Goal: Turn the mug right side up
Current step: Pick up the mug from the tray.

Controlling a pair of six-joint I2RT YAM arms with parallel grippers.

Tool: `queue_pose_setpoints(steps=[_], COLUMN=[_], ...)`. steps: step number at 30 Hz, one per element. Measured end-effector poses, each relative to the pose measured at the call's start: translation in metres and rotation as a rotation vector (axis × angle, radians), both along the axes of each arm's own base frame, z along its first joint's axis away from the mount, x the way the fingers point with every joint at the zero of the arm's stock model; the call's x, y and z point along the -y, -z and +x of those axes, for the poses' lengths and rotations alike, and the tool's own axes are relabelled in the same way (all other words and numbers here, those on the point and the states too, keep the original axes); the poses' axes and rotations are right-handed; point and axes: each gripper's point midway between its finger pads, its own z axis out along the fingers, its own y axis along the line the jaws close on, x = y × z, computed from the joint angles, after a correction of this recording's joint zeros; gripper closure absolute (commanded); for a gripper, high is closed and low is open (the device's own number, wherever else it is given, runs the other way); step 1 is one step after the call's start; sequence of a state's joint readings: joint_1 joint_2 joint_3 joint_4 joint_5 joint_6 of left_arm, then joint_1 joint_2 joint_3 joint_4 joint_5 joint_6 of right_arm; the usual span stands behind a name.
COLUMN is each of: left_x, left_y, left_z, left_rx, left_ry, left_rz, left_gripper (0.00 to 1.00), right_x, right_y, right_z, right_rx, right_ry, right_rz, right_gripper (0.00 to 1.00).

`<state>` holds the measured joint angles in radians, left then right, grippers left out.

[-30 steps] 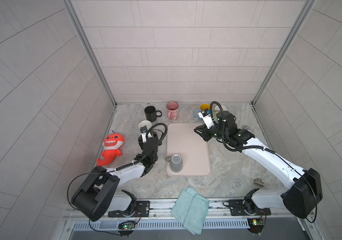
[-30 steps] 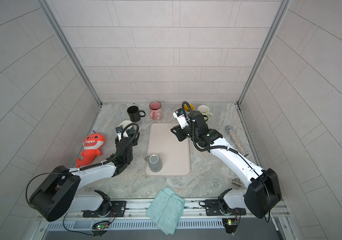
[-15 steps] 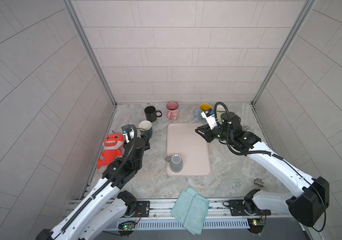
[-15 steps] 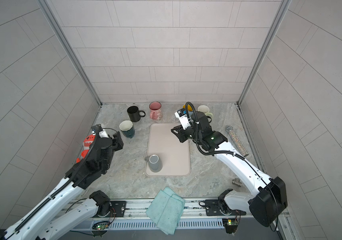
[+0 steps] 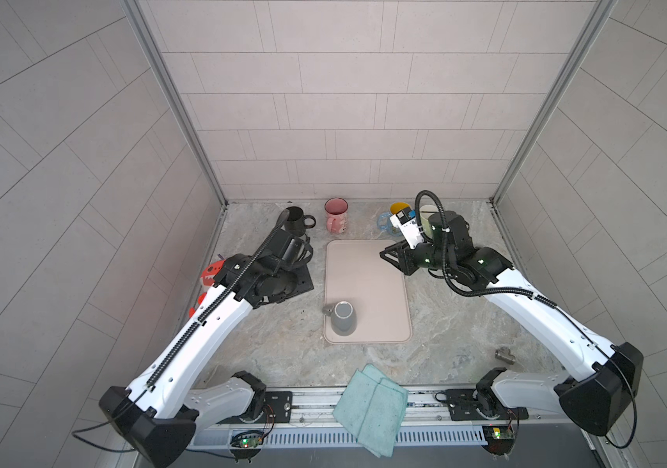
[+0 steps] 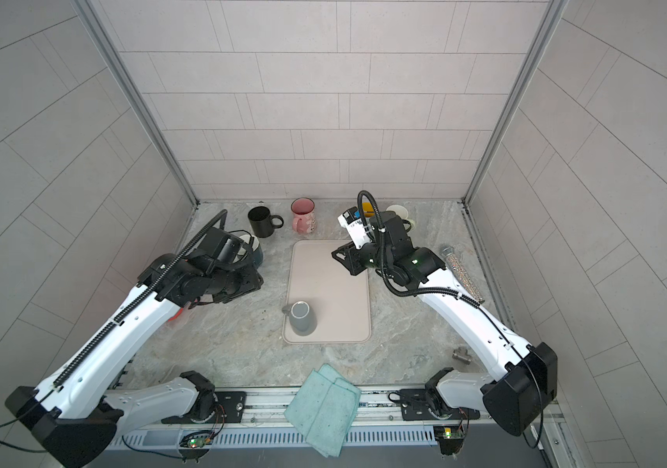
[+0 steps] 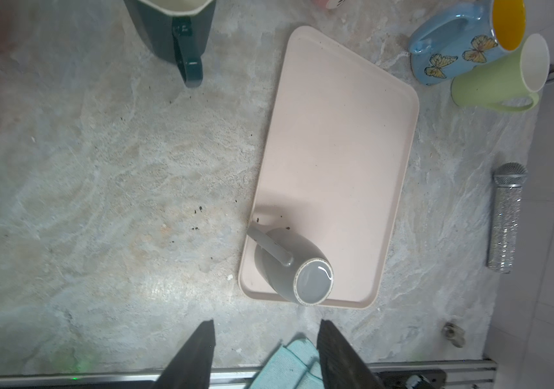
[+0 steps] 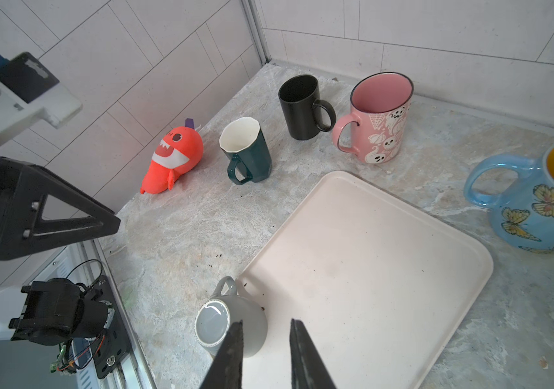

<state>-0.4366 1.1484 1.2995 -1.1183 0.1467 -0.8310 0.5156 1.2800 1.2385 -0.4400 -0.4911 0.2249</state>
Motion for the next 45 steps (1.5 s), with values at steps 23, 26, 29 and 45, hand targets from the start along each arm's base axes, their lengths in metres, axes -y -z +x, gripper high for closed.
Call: queue_pose_setpoints(steps=[23,26,29,45], left_x=[0.038,0.038,0.04,0.048], left_y=[0.082,0.079,0.083,0.109], left_z=[0.025,0.027,0.025,0.015], left_rx=[-0.702,-0.724,-0.767,-0.91], left_ry=[-0.245,-0.26,-0.266,-0.37], left_rz=[-0.36,-0.349,-0.332,-0.284], left_gripper=[0.49,0.49,0.49,0.49], right_x=[0.004,0.004,0.004,0.005], right_y=[0.014,0.014,0.014,0.027], right_z=[0.003,0.003,0.003,0.0], right_rx=[-0.104,-0.105,-0.106,-0.139], right_ry=[-0.003,-0.003,-0.003,-0.003], right_rz=[-0.064,-0.064,-0.064,-0.068], right_gripper=[0.74,0.74,0.74,0.74])
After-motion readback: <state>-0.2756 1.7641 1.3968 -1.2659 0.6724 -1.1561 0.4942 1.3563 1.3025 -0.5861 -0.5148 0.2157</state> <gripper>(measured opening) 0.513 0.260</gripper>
